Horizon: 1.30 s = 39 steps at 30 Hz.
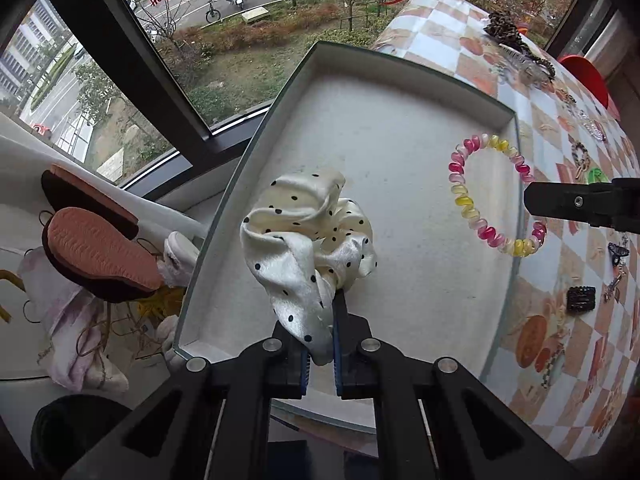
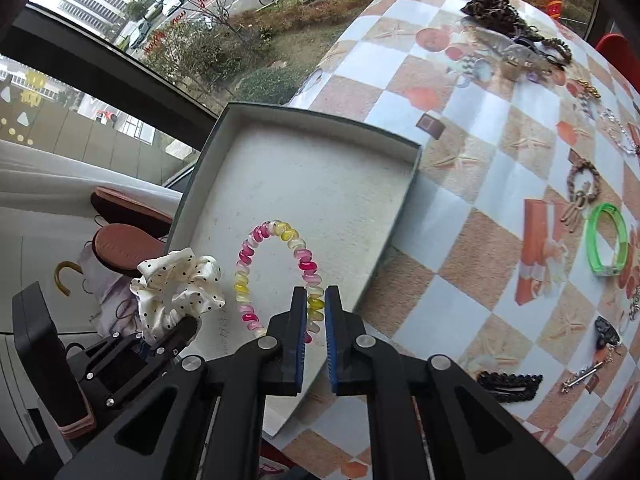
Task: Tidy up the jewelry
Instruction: 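Carry the scrunchie and beaded bracelet with both grippers over the white tray, then lower both items into the tray and open both grippers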
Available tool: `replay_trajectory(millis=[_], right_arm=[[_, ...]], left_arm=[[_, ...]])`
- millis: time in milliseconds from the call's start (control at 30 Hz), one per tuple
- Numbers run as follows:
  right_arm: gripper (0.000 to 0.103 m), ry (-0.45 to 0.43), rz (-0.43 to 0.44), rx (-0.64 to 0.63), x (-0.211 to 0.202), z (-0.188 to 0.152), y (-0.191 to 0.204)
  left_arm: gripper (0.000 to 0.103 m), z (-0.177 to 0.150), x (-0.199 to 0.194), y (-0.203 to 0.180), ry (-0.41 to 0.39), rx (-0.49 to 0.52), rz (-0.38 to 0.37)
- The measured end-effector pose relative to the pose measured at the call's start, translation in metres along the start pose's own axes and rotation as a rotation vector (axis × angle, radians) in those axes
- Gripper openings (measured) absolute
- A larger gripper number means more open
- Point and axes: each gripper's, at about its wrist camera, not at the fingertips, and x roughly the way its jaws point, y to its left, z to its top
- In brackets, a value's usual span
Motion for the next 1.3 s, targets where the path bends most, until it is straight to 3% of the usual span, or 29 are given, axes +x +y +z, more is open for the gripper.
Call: replay_trajectory(millis=[267, 567, 600, 667, 700, 733, 833, 900, 933, 967, 1067, 1100, 1133, 1300], right_arm=[[0.009, 0.133, -0.092, -0.039, 0.051, -0.016, 0.014], [0.009, 0.162, -0.134, -0.040, 0.051, -0.032, 0.015], [0.009, 0.166, -0.129, -0.035, 0.050, -0.030, 0.017], [0.010, 0.173, -0.126, -0.033, 0.054, -0.027, 0.023], [0.010, 0.176, -0.128, -0.035, 0.057, -0.025, 0.021], [0.011, 0.179, -0.129, -0.036, 0.059, -0.023, 0.022], [0.022, 0.173, -0.122, -0.037, 0.061, -0.021, 0.024], [0.039, 0.149, -0.119, -0.042, 0.057, -0.017, 0.026], [0.053, 0.135, -0.128, -0.045, 0.054, -0.014, 0.028], [0.058, 0.120, -0.129, -0.047, 0.050, -0.012, 0.030], [0.064, 0.092, -0.130, -0.042, 0.037, -0.006, 0.033], [0.065, 0.083, -0.129, -0.039, 0.032, -0.005, 0.032], [0.069, 0.073, -0.128, -0.033, 0.028, -0.006, 0.032], [0.081, 0.026, -0.122, 0.029, -0.004, -0.017, 0.012]], left_arm=[[0.012, -0.011, 0.027, 0.003, 0.044, 0.022, 0.017], [0.012, -0.016, 0.029, -0.012, 0.024, 0.097, 0.051], [0.016, -0.017, 0.028, -0.012, 0.024, 0.103, 0.056], [0.043, -0.017, 0.029, -0.008, 0.022, 0.103, 0.067], [0.066, -0.017, 0.028, -0.007, 0.020, 0.099, 0.074], [0.073, -0.018, 0.027, -0.006, 0.012, 0.096, 0.083], [0.073, -0.019, 0.028, -0.003, 0.015, 0.102, 0.091], [0.073, -0.019, 0.028, -0.002, 0.023, 0.106, 0.089], [0.073, -0.020, 0.027, -0.003, 0.026, 0.108, 0.089], [0.073, -0.019, 0.026, -0.003, 0.027, 0.109, 0.088], [0.073, -0.019, 0.020, -0.004, 0.021, 0.105, 0.073], [0.083, -0.019, 0.019, -0.003, 0.019, 0.104, 0.066], [0.103, -0.018, 0.016, -0.004, 0.017, 0.104, 0.069], [0.103, -0.016, 0.010, -0.010, 0.008, 0.142, 0.066]])
